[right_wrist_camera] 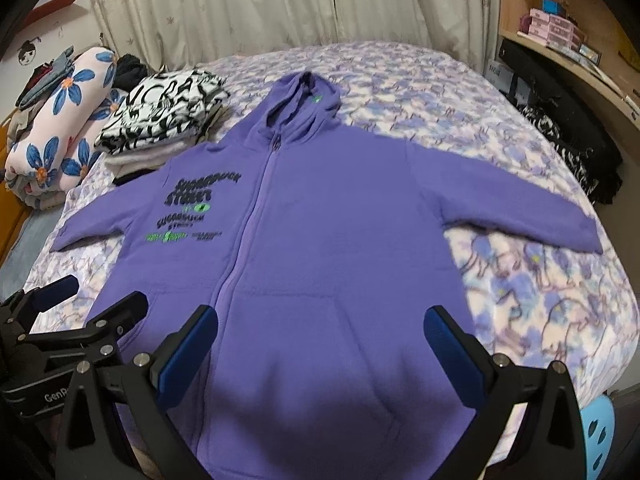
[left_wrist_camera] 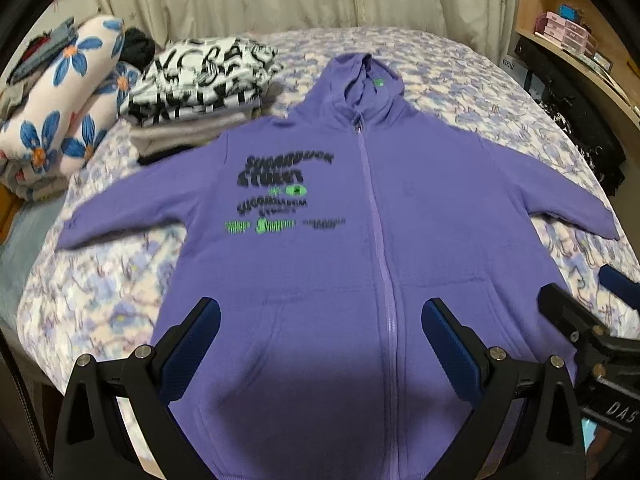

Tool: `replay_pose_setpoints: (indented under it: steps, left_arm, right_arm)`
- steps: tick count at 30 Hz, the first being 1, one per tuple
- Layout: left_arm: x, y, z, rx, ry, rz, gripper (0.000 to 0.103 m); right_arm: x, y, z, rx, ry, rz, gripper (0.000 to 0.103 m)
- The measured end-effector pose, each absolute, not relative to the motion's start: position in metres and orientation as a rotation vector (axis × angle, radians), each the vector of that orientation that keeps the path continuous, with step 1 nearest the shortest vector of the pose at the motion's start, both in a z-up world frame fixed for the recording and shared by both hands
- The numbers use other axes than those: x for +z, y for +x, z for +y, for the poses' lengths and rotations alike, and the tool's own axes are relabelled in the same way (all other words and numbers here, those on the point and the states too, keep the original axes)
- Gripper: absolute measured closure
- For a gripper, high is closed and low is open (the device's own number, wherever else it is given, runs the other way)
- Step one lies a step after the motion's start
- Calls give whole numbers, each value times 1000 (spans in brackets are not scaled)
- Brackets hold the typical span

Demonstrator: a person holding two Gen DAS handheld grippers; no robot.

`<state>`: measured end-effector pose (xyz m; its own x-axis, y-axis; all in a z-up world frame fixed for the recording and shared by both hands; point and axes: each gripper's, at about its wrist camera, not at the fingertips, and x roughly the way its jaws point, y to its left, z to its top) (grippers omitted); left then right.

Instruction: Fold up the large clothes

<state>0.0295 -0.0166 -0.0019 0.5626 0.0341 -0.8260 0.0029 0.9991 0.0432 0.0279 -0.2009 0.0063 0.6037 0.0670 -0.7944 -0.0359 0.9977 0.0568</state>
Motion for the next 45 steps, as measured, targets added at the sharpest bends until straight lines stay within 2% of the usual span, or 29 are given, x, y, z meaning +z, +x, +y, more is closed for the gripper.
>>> replay_pose_setpoints:
  steps: [17,24,28,34,40,45]
  left_arm:
    - [55,102,-81,-90,87,802,3]
    - [65,135,-119,-121,110,733,3]
    - [58,154,-146,-174,110,758,3]
    - [42,186,-181,-194,93,757,3]
    - [10,218,-216,-208,70,805,3]
    - [-30,239,-239,-243,22,877,3]
  right_arm:
    - [53,78,-301,70,223,825,0]
    - [63,99,-354,-34,227,781,0]
    - [63,108,-381,-86,228,767,0]
    - [45,124,-428,-168,276,783,0]
    - [-3,138,-490,-246,430,875,0]
    - [-47,139,-519,-327,438,958,0]
